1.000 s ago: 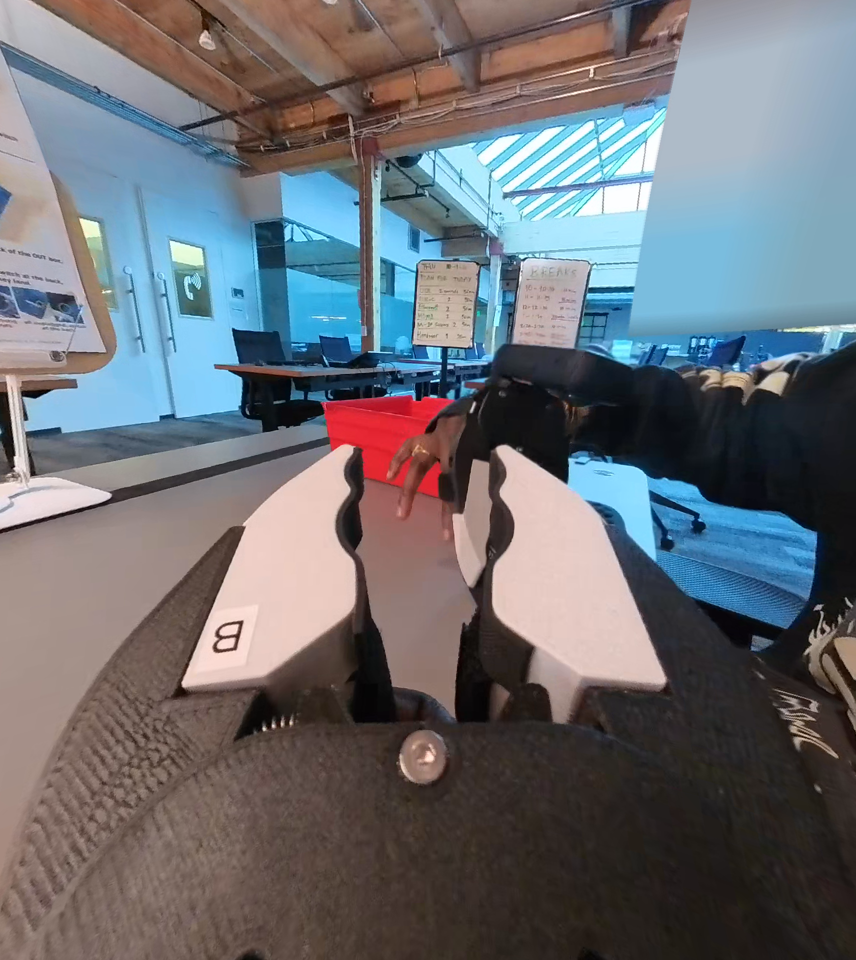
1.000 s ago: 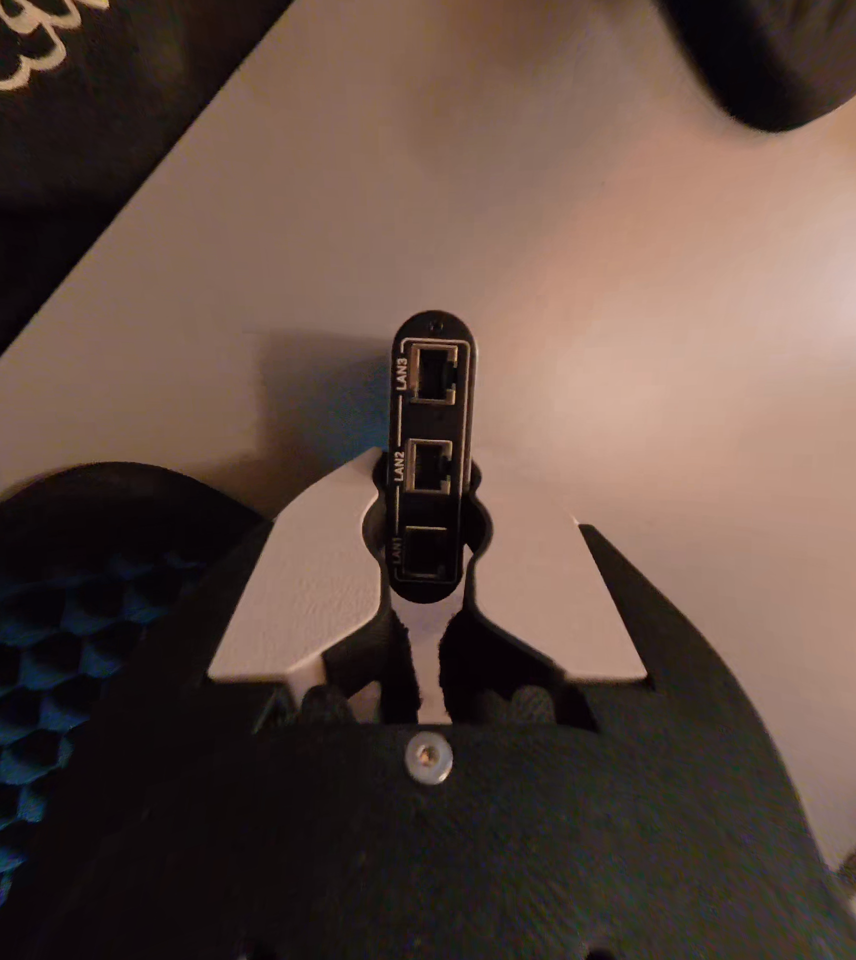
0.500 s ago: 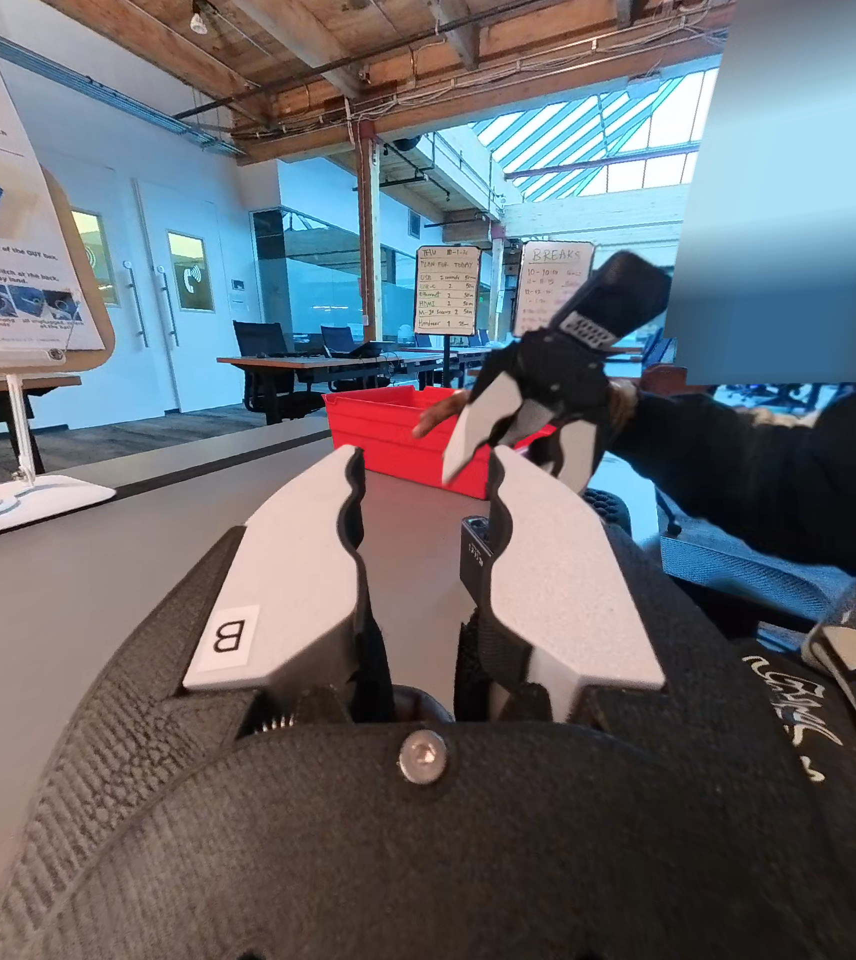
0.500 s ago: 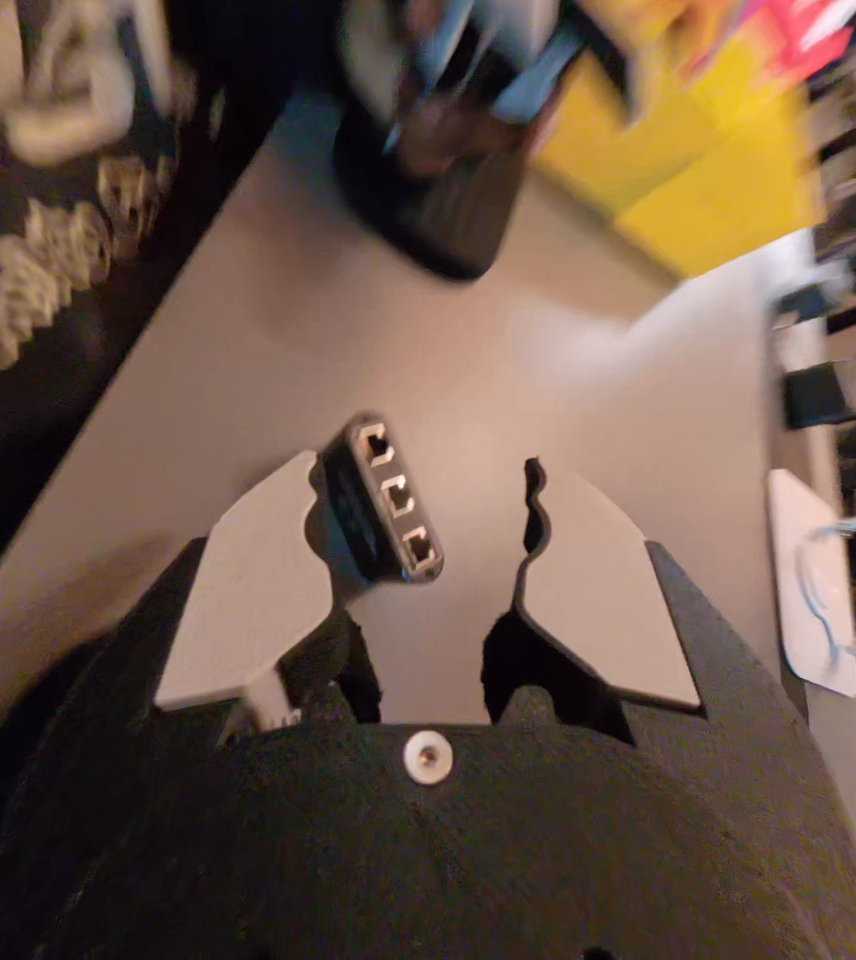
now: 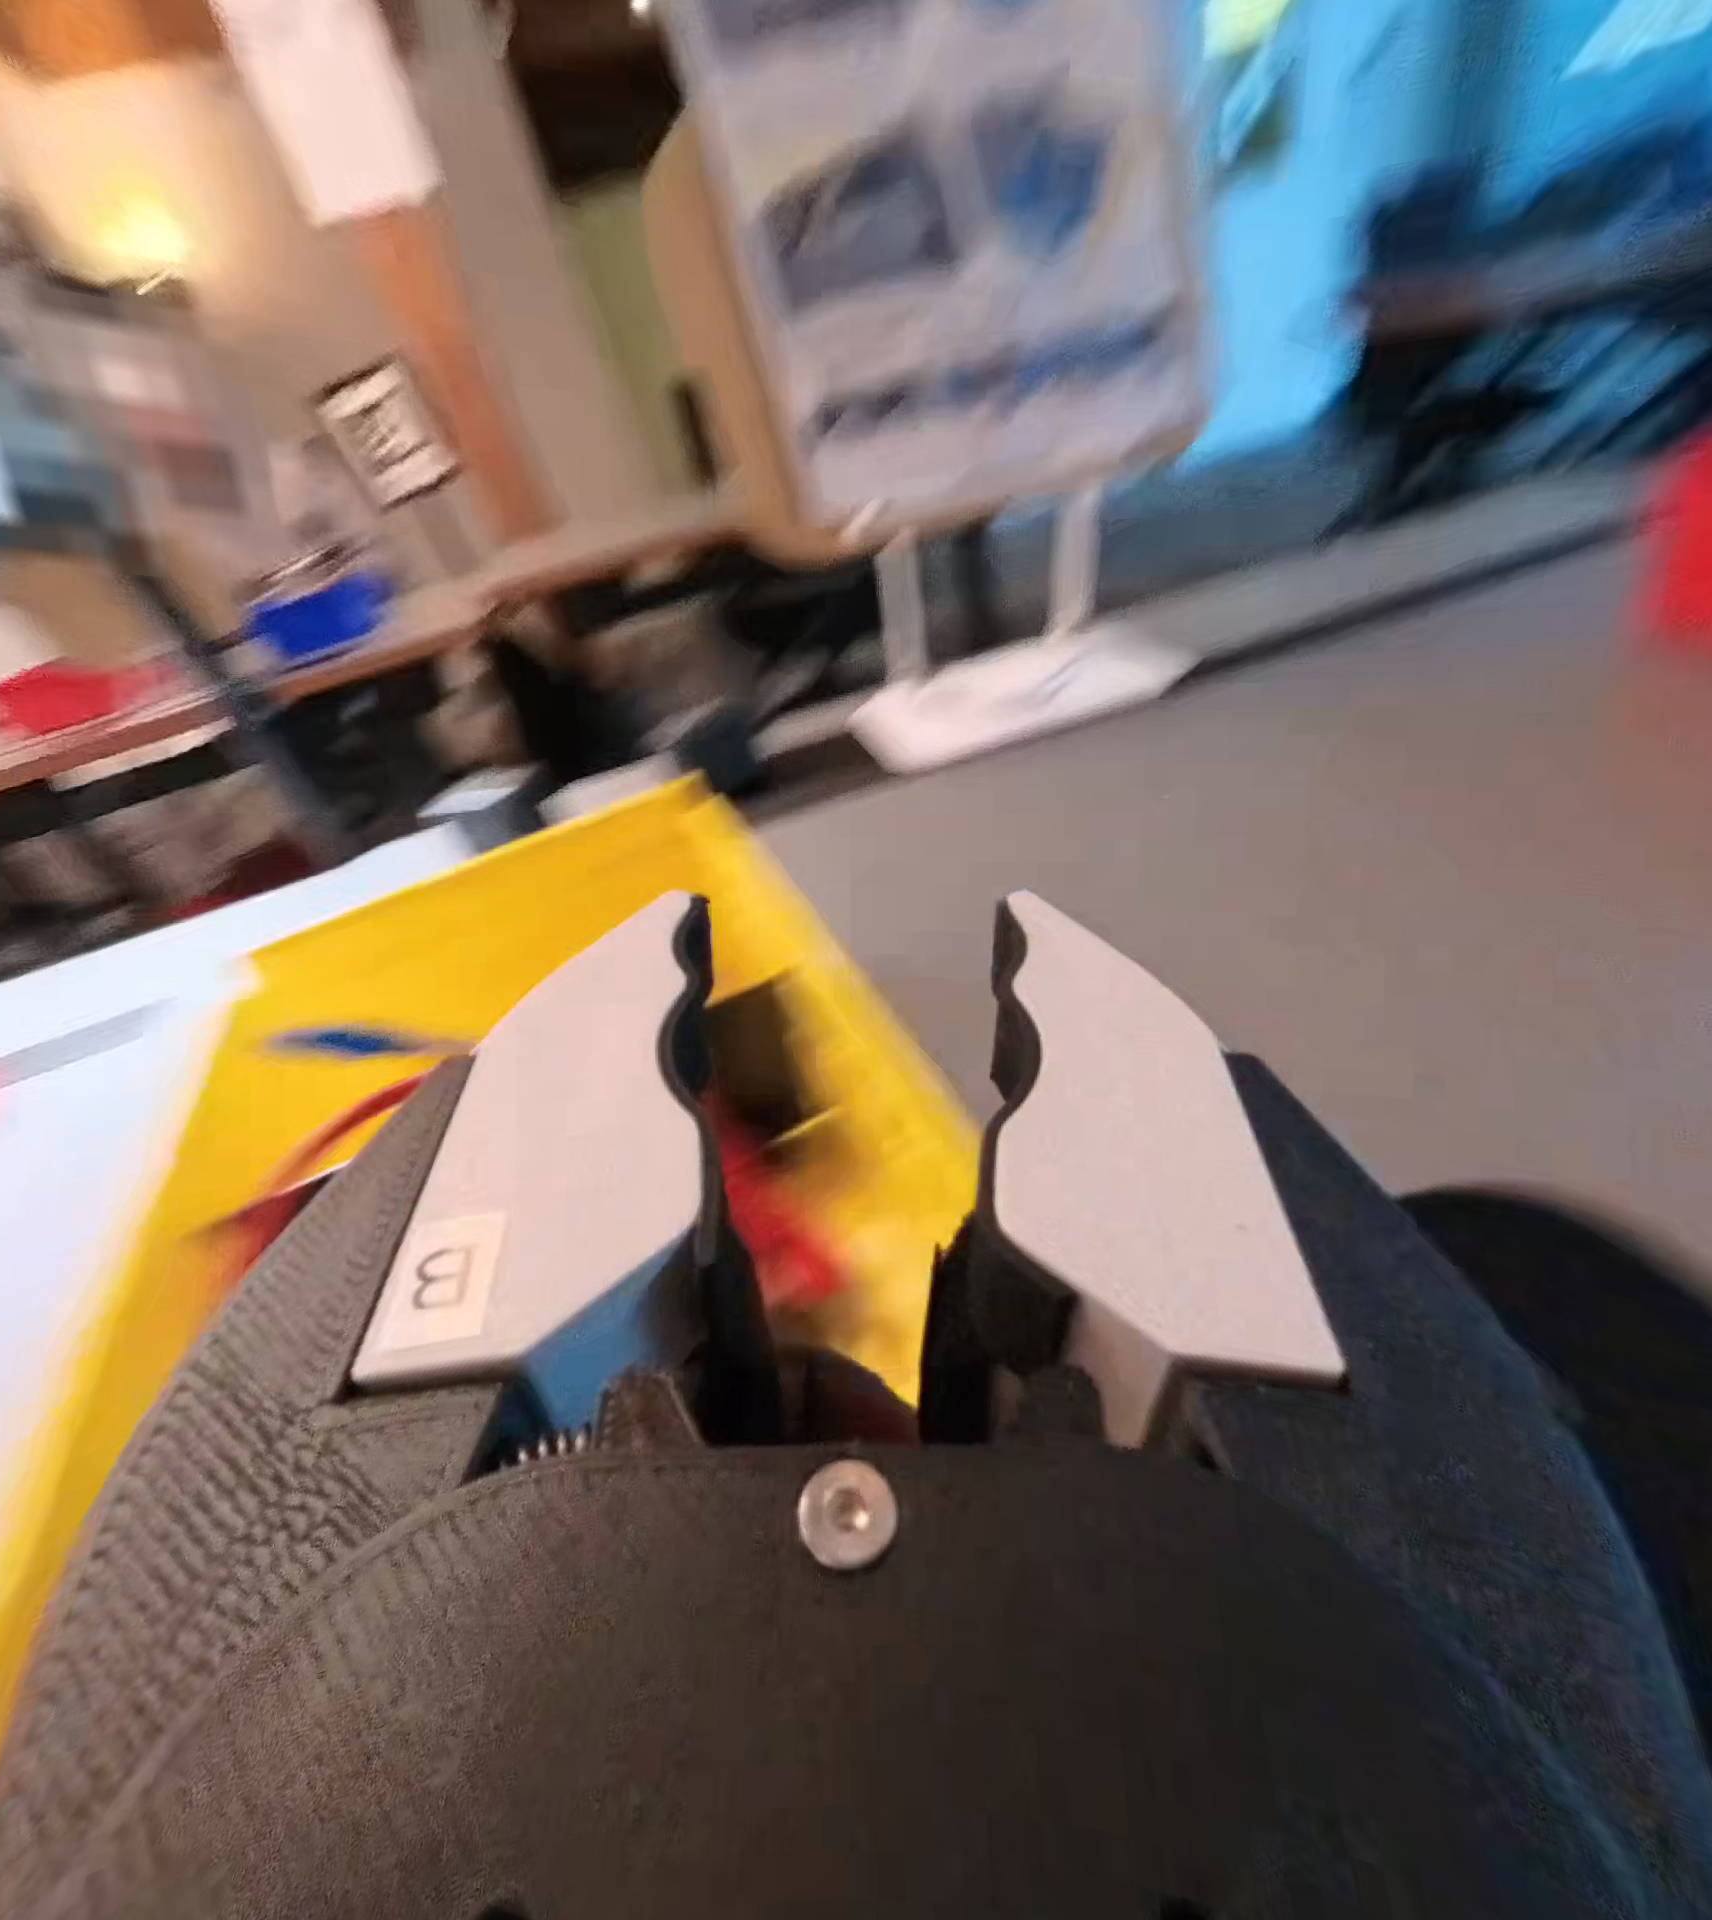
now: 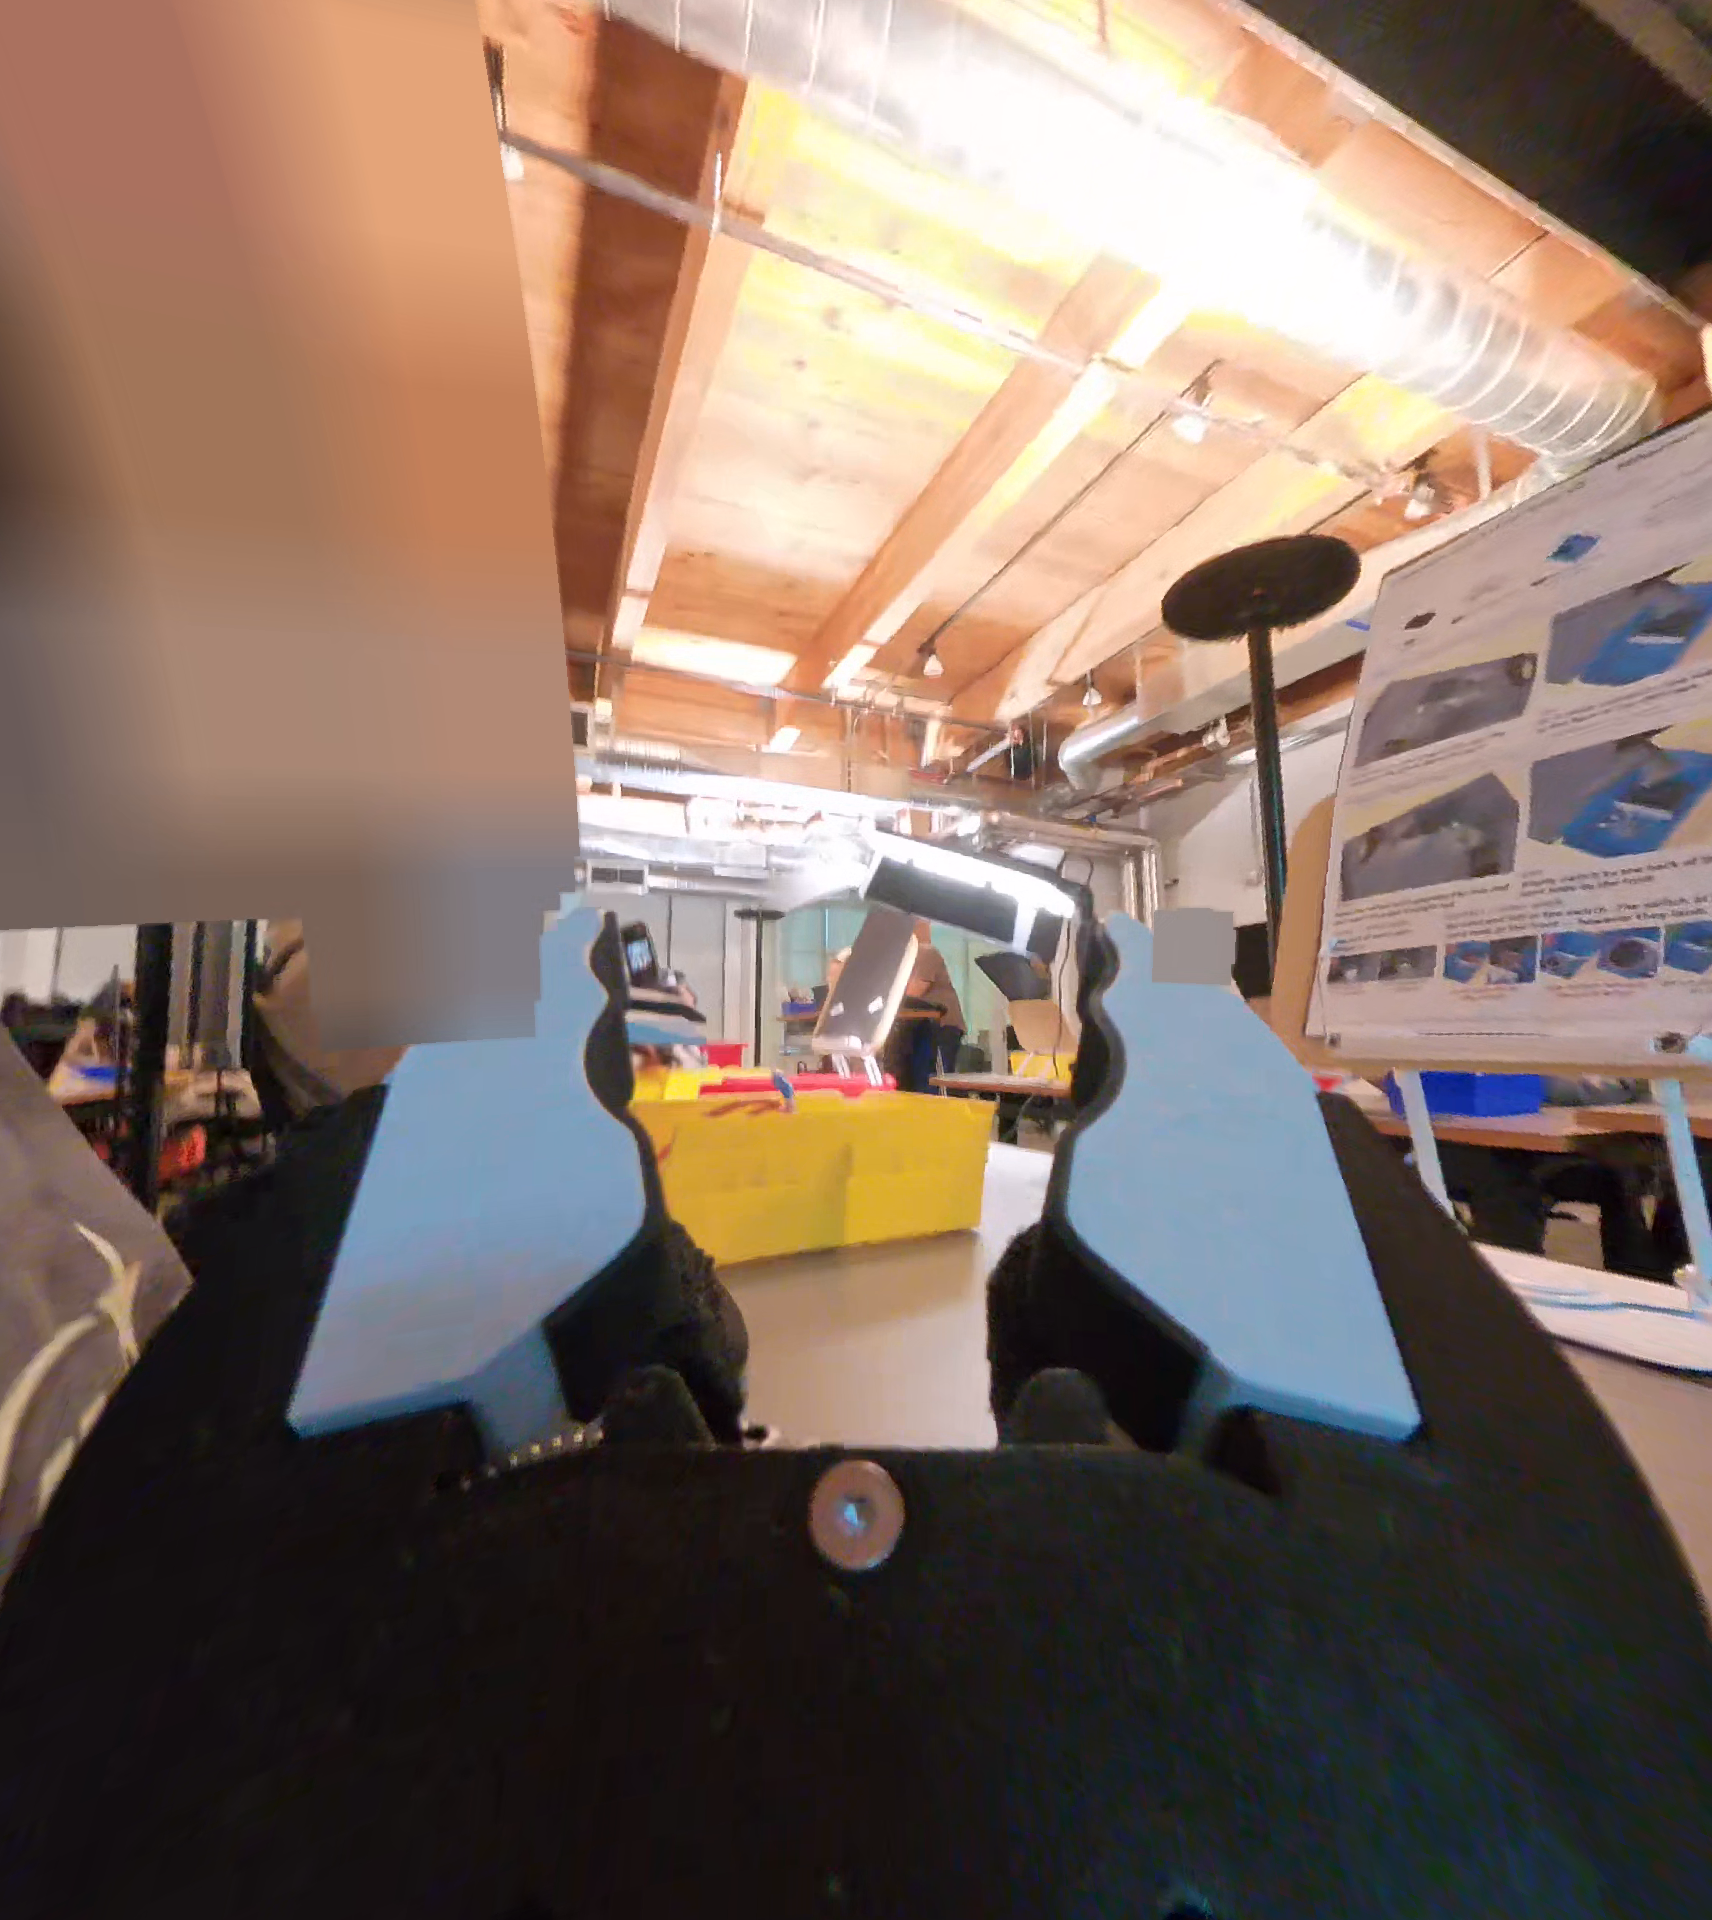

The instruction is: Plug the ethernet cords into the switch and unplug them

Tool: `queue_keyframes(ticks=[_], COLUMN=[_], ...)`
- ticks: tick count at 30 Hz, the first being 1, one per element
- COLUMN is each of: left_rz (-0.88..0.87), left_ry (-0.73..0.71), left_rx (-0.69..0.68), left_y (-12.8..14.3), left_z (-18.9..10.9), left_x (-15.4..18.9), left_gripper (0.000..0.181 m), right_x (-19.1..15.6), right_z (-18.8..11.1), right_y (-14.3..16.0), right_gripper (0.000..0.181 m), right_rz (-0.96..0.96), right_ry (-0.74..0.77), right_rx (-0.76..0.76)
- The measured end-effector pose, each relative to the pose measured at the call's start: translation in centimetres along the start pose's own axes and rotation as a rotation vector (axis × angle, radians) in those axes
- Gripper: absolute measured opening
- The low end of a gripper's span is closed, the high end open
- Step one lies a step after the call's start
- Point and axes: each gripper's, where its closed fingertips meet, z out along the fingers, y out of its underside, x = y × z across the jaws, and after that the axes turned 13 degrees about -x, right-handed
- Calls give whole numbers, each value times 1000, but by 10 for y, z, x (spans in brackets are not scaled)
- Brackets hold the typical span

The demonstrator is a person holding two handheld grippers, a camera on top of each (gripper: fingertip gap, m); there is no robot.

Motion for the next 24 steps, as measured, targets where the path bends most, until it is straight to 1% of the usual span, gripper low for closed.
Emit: queue_keyframes(ticks=[2, 3, 5, 6, 8, 10, 12, 14, 15, 17, 20, 24], left_rz=[101, 149, 206, 233, 271, 284, 330, 389, 403, 398, 392, 367], left_ry=[-227, -289, -333, -335, -333, -278, -288, -309, -333, -374, -448, -565], left_rx=[-197, -295, -503, -596, -722, -804, -873, -924, -941, -942, -889, -774], left_y=[28, 42, 72, 85, 102, 113, 118, 122, 123, 119, 102, 66], left_z=[3, 7, 22, 30, 45, 58, 66, 71, 71, 68, 50, 15], left_x=[-65, -92, -133, -147, -166, -167, -172, -176, -179, -182, -181, -183], left_gripper=[52, 52, 52, 51, 48, 45, 40, 27, 16, 6, 6, 7], right_x=[-6, -9, -13, -13, -12, -9, -7, -7, -7, -9, -11, -11], right_z=[7, 10, 12, 13, 13, 12, 12, 13, 13, 14, 15, 15], right_y=[12, 17, 23, 25, 26, 25, 25, 26, 27, 30, 32, 34], right_gripper=[84, 84, 83, 82, 80, 77, 76, 75, 74, 73, 73, 73], right_rz=[-15, -17, -33, -44, -51, -32, -12, -6, -12, -31, -45, -46], right_ry=[-31, -47, -56, -56, -47, -41, -42, -42, -42, -43, -47, -46], right_rx=[-70, -95, -125, -135, -139, -135, -134, -139, -143, -155, -170, -176])
